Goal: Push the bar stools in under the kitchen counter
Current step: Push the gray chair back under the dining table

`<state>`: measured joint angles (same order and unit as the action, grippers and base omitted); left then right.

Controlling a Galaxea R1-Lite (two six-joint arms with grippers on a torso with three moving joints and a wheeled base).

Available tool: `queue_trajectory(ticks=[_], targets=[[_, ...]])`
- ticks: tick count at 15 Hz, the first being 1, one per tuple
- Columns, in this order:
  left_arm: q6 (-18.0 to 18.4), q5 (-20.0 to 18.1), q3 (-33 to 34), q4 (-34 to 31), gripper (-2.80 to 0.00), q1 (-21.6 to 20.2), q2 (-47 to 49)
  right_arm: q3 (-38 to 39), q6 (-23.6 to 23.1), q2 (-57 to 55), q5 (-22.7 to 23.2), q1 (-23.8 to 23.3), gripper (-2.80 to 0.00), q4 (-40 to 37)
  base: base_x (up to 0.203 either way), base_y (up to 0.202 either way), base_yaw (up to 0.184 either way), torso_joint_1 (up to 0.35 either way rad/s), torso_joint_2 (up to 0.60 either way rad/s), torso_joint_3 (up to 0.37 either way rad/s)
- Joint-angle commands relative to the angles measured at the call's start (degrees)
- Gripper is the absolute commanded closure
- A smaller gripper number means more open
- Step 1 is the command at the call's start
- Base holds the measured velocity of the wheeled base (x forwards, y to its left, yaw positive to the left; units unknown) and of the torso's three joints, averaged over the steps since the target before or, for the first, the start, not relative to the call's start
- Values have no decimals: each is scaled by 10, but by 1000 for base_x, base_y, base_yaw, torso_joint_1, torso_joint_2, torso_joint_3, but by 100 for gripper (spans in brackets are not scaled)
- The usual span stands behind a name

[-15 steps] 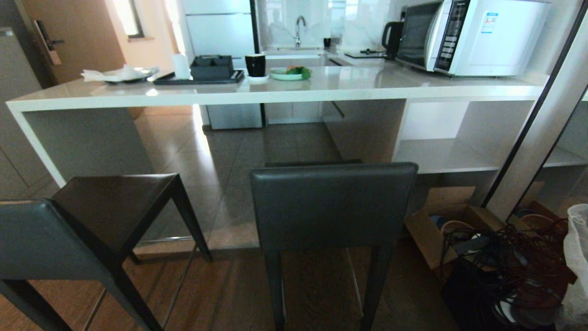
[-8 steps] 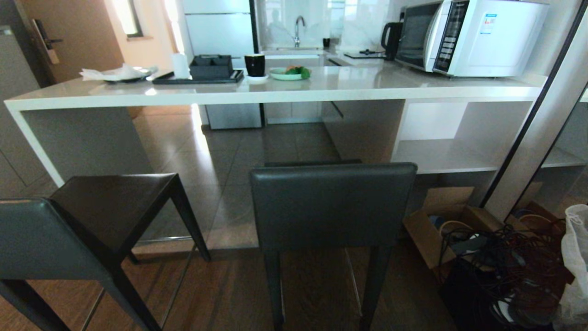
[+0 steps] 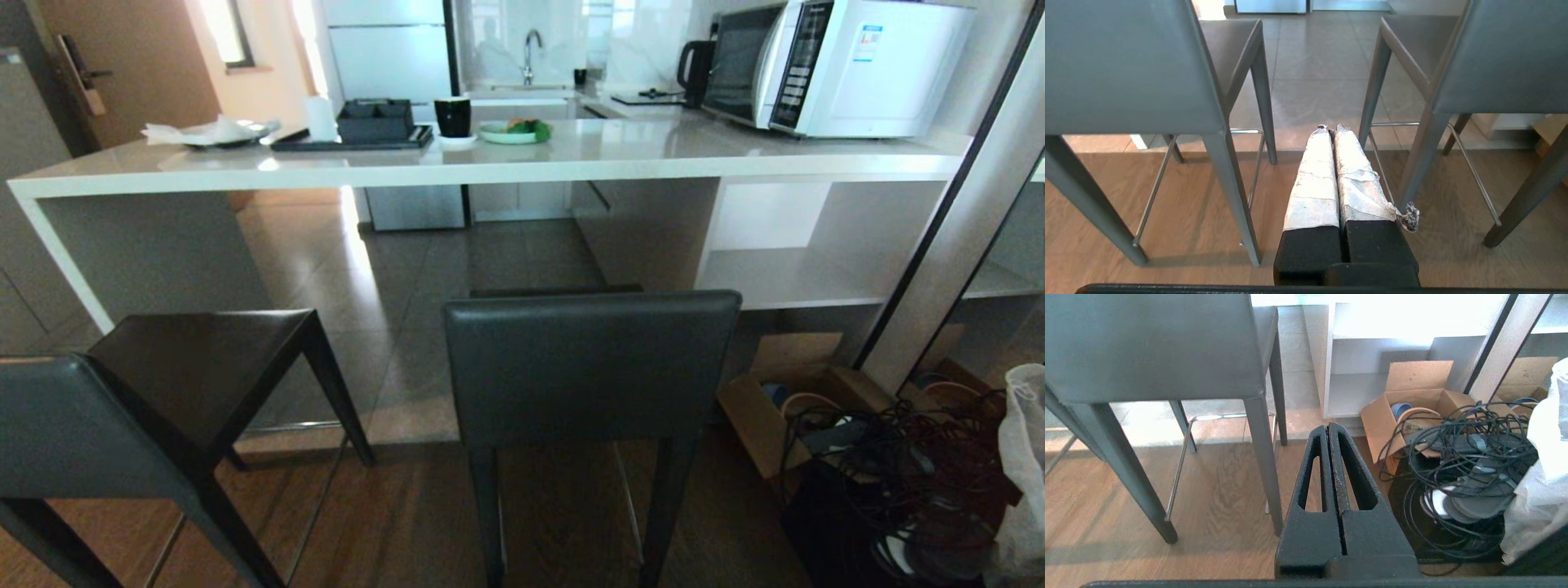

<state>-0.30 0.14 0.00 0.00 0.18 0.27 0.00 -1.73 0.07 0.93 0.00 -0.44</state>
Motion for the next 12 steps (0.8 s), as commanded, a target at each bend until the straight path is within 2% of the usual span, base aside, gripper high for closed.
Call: queue_trajectory(ticks=[1, 9, 12], targets=[[0, 0, 0, 0, 0, 0, 1, 0, 0, 0, 0, 0, 0, 0, 90, 0, 0, -7, 0, 0], [0, 0, 0, 0, 0, 0, 1, 0, 0, 0, 0, 0, 0, 0, 189, 0, 2, 2, 4, 2], [0, 0, 0, 0, 0, 0, 1, 0, 0, 0, 0, 0, 0, 0, 32, 0, 1, 5, 2, 0]])
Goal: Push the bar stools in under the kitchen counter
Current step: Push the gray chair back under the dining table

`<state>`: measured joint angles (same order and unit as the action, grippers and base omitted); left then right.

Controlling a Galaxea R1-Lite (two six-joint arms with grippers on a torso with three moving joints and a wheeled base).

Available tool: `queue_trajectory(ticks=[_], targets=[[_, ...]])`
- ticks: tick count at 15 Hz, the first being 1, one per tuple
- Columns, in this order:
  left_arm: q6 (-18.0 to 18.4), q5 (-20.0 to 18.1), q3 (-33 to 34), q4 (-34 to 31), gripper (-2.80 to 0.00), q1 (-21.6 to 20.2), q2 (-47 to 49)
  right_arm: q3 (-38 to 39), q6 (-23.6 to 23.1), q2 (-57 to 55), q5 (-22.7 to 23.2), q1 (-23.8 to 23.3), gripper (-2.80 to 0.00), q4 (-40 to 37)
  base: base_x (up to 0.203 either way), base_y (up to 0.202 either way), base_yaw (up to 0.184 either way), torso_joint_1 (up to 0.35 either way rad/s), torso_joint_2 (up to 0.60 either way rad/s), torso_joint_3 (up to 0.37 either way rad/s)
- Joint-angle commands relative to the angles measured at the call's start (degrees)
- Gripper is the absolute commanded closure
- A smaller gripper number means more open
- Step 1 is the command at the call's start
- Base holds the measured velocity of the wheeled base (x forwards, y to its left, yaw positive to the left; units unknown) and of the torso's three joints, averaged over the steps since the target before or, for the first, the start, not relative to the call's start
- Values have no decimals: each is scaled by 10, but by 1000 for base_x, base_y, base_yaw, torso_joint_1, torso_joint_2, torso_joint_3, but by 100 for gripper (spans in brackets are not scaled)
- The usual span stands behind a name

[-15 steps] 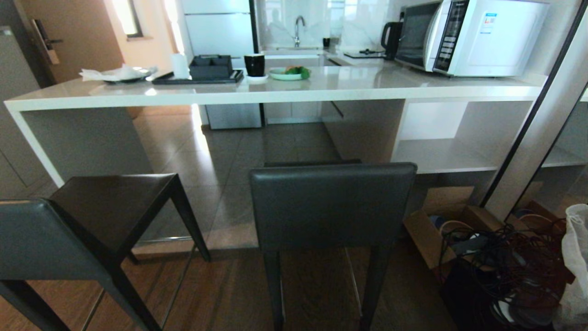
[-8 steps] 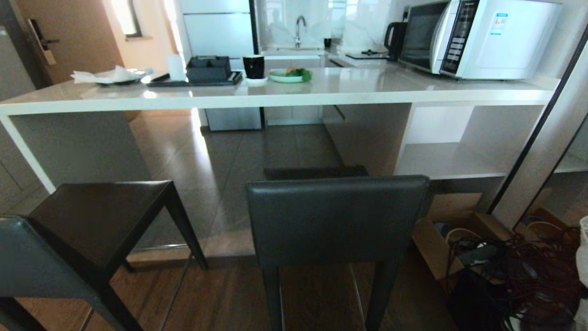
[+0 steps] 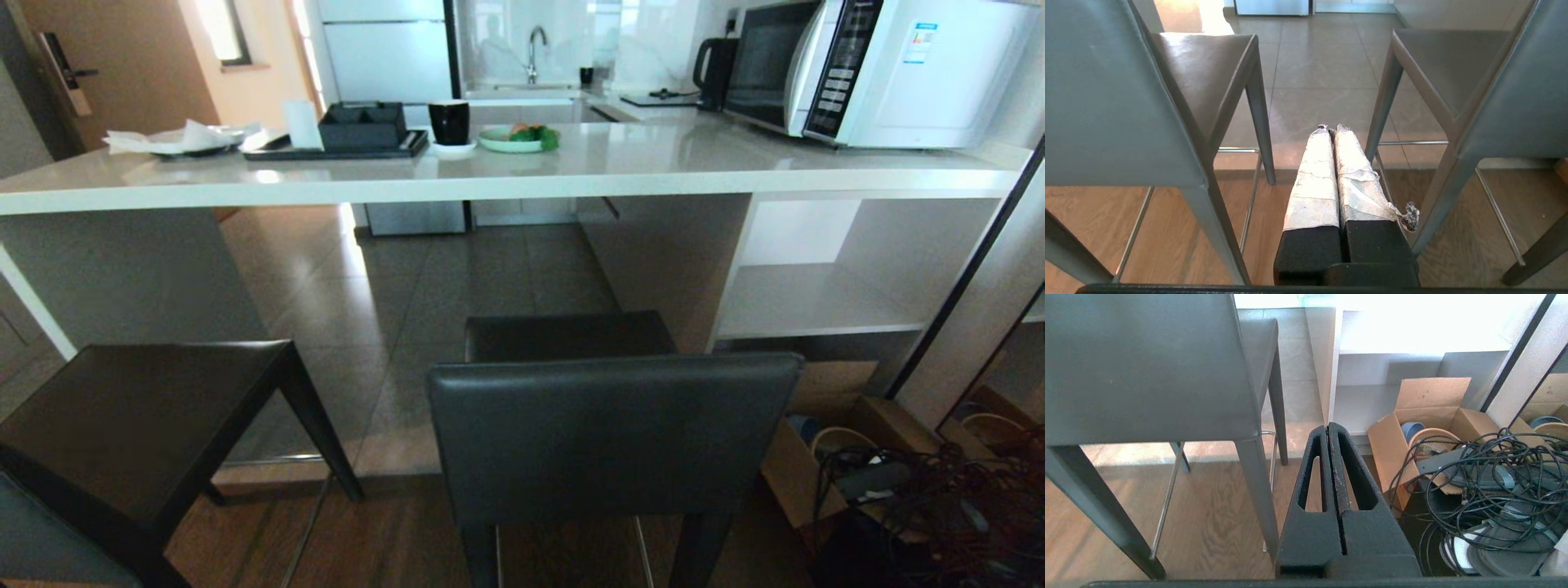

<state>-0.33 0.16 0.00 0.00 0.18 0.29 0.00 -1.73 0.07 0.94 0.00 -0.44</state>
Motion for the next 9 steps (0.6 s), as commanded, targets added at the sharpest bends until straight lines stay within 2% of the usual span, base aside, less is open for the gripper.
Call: queue_trajectory(ticks=[1, 9], targets=[[0, 0, 0, 0, 0, 0, 1, 0, 0, 0, 0, 0, 0, 0, 0, 0, 0, 0, 0, 0], [0, 0, 0, 0, 0, 0, 1, 0, 0, 0, 0, 0, 0, 0, 0, 0, 0, 0, 0, 0]])
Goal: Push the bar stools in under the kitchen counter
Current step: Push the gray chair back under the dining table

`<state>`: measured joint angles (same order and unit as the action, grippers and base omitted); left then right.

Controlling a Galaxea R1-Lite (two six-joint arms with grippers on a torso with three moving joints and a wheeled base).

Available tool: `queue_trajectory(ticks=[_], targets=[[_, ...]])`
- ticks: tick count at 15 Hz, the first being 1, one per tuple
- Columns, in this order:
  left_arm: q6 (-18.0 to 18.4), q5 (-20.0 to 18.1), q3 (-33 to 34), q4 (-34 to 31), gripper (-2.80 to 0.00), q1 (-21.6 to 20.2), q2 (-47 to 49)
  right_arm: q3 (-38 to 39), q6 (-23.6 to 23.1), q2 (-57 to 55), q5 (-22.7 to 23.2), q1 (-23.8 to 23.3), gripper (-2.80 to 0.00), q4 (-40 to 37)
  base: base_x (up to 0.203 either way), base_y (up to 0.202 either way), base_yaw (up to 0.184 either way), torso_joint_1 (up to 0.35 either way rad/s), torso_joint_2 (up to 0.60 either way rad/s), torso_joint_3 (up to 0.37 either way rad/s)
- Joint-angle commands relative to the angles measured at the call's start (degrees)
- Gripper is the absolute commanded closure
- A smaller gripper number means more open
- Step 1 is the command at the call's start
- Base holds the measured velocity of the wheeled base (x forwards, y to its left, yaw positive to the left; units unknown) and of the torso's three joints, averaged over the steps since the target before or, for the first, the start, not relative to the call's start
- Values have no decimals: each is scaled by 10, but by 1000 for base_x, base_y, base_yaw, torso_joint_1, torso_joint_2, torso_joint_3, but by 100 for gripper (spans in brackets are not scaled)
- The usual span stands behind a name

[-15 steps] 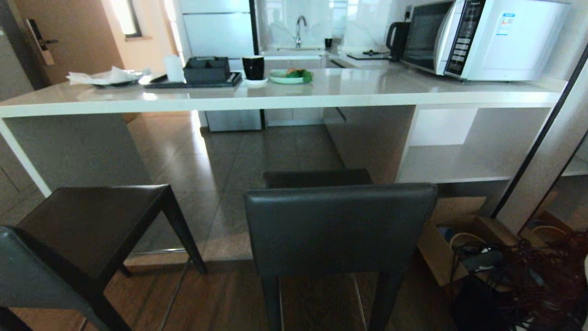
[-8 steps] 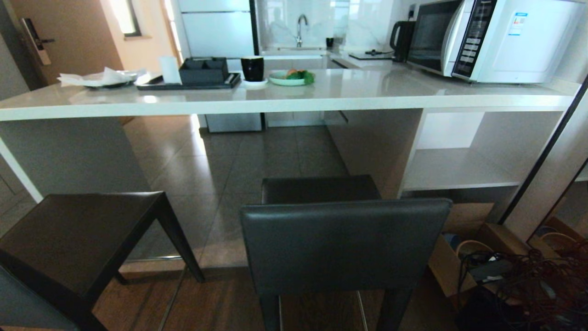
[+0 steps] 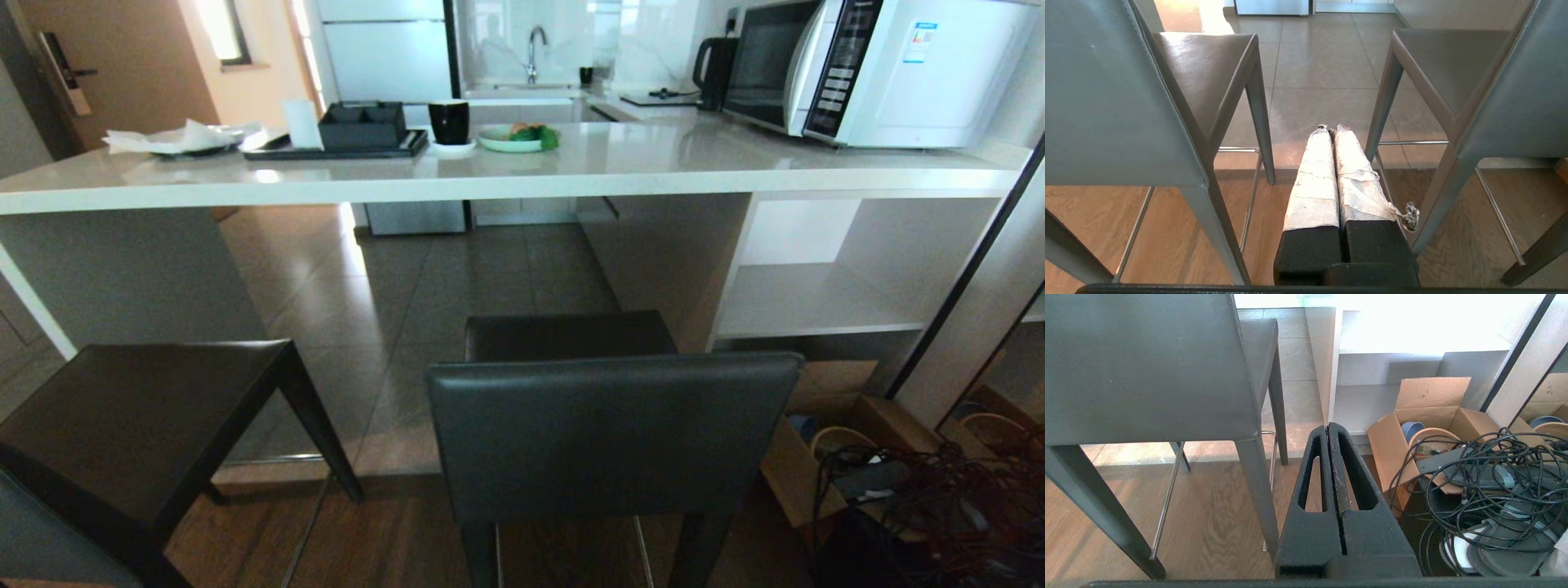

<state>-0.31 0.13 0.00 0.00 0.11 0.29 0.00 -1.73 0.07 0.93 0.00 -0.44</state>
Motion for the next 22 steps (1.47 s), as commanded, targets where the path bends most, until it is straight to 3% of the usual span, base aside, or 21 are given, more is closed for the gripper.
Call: queue_trajectory(ticks=[1, 2, 3, 10, 13, 14, 16, 18, 20, 22], targets=[[0, 0, 0, 0, 0, 1, 1, 0, 0, 0, 0, 0, 0, 0, 0, 0, 0, 0, 0, 0], [0, 0, 0, 0, 0, 1, 1, 0, 0, 0, 0, 0, 0, 0, 0, 0, 0, 0, 0, 0], [0, 0, 0, 0, -280, 1, 1, 0, 0, 0, 0, 0, -280, 0, 0, 0, 0, 0, 0, 0], [3, -1, 0, 0, -280, 0, 1, 0, 0, 0, 0, 0, -280, 0, 0, 0, 0, 0, 0, 0], [57, -14, 0, 7, -280, 0, 1, 0, -3, 0, 3, 0, -280, 1, 0, 0, 0, 0, 0, 0], [67, -35, -5, 17, -280, 0, 1, -4, -2, 0, 1, 0, -280, 3, 0, 0, 0, 0, 0, 0], [39, -70, -75, 9, -280, -1, 28, -54, 0, -8, 3, 0, -280, -2, 0, 0, 0, 0, 0, 0], [0, -89, -150, 8, -280, 2, 125, -102, 5, -70, 10, 3, -280, -3, 0, 0, 0, 0, 0, 0], [-24, -105, -182, 61, -280, 21, 236, -138, 25, -145, 30, 20, -280, 22, 0, 0, 0, 0, 0, 0], [-40, -142, -185, 152, -280, 50, 328, -149, 38, -219, 44, 57, -280, 88, 0, 0, 0, 0, 0, 0]])
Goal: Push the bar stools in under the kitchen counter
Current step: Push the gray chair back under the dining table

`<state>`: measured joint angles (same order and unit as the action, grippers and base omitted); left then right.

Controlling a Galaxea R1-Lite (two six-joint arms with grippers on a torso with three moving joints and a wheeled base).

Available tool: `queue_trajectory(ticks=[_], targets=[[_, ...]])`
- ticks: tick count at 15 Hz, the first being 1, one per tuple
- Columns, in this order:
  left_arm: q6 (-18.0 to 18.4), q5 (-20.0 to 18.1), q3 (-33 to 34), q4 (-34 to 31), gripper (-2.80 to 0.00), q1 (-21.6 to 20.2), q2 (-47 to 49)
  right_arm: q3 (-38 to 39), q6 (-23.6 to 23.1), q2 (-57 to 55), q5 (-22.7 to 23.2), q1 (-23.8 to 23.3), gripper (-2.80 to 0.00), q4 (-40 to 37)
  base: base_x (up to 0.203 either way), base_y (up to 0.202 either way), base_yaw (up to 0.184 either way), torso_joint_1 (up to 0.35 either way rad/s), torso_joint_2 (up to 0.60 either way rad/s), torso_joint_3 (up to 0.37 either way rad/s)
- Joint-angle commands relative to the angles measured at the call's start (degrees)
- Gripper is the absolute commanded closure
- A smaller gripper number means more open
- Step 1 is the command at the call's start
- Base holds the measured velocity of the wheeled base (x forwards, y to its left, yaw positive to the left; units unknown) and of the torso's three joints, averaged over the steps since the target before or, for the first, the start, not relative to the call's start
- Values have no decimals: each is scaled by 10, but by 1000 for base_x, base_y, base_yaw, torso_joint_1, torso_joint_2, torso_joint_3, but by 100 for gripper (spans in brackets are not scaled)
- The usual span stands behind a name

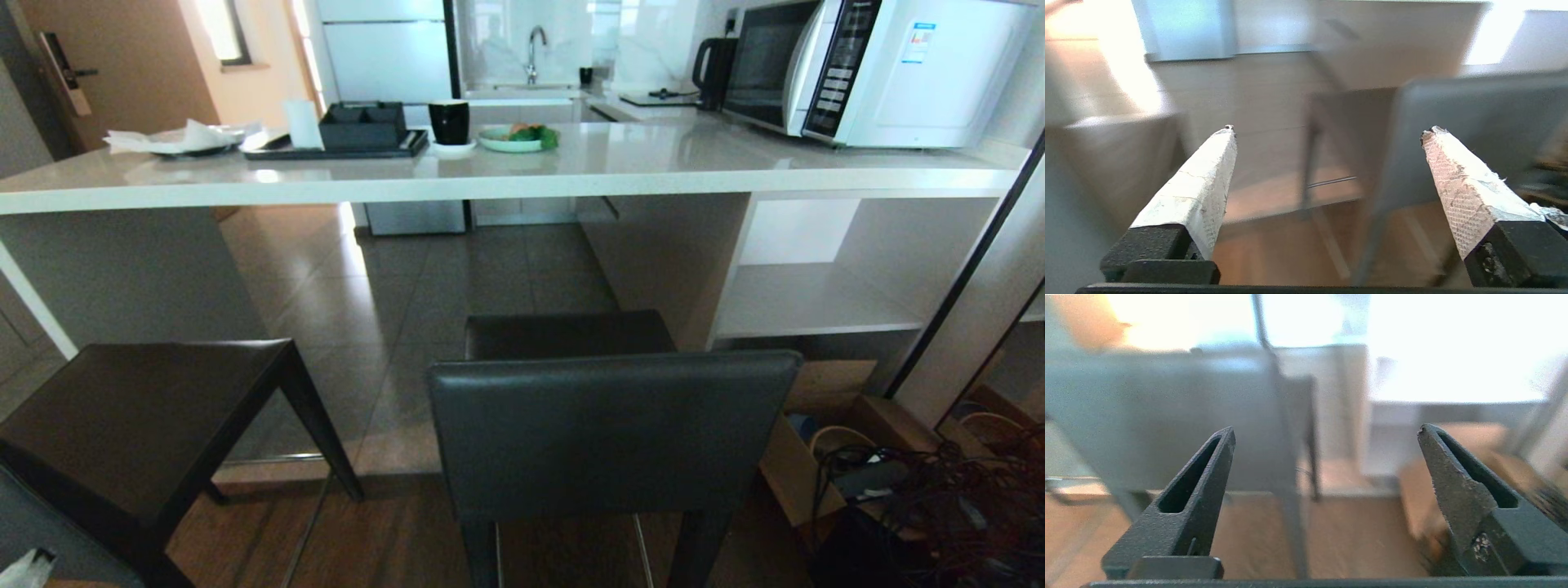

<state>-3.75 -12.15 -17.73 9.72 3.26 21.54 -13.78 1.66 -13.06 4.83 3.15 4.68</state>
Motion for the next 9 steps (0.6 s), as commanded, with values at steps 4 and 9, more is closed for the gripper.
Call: queue_trajectory(ticks=[4, 9], targets=[[-16, -117, 12, 182, -280, 63, 242, -17, 10, -201, 100, 61, -280, 110, 0, 0, 0, 0, 0, 0], [-13, -203, 57, 292, -280, 111, 394, -10, 11, -371, 204, 60, -280, 194, 0, 0, 0, 0, 0, 0]])
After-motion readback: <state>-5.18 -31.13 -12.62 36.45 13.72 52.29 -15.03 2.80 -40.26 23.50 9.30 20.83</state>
